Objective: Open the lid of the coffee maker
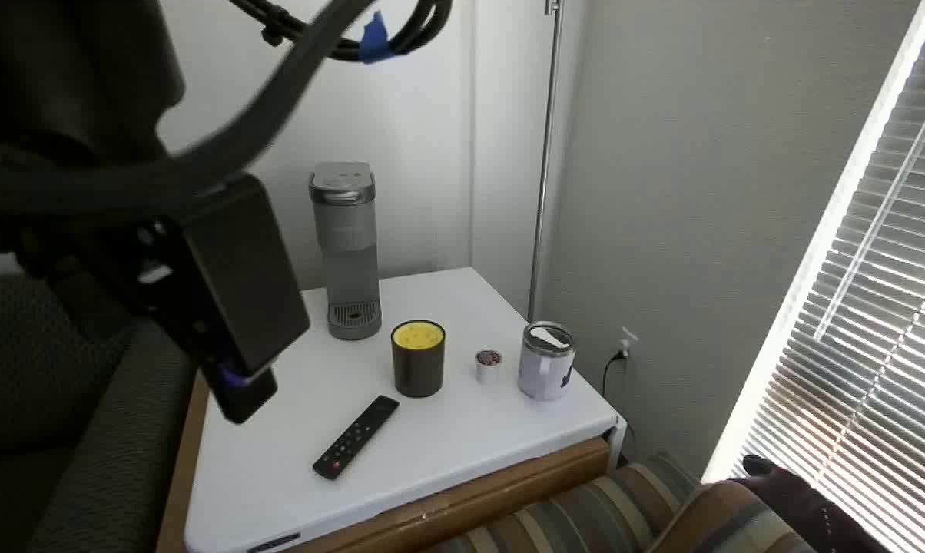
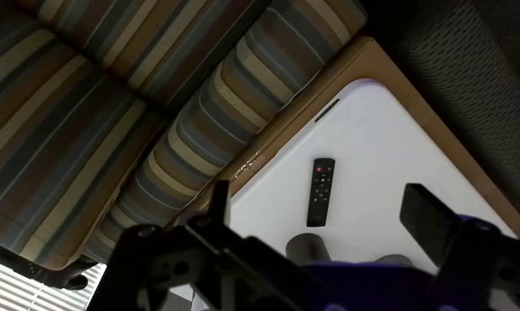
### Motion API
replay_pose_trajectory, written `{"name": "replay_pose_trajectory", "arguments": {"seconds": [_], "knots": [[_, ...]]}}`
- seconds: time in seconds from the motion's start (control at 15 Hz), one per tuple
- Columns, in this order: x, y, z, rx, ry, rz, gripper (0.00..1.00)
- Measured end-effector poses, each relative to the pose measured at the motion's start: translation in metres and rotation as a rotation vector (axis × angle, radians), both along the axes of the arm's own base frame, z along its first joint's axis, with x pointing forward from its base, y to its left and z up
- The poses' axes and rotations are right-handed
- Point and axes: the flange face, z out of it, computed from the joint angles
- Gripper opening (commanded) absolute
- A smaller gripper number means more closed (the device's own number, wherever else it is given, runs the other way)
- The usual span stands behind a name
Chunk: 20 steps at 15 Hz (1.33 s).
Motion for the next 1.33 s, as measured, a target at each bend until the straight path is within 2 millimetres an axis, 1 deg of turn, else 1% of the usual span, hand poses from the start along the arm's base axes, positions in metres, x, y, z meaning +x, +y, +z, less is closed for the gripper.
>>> {"name": "replay_pose_trajectory", "arguments": {"seconds": [0.2,0.33,0.47,0.6,0.73,0.8,0.93,1.13,1.27,1.33], "knots": [[0.001,0.003,0.001,0.013,-0.008,-0.002,1.00],[0.010,0.013,0.006,0.075,-0.072,0.016,1.00],[0.024,0.032,0.012,0.154,-0.155,0.058,1.00],[0.038,0.056,0.017,0.234,-0.225,0.121,1.00],[0.052,0.078,0.019,0.306,-0.272,0.190,1.00],[0.059,0.085,0.019,0.323,-0.282,0.215,1.00],[0.065,0.089,0.017,0.326,-0.281,0.228,1.00],[0.065,0.086,0.016,0.319,-0.273,0.218,1.00],[0.065,0.085,0.016,0.267,-0.236,0.158,1.00],[0.067,0.086,0.016,0.236,-0.237,0.119,1.00]]}}
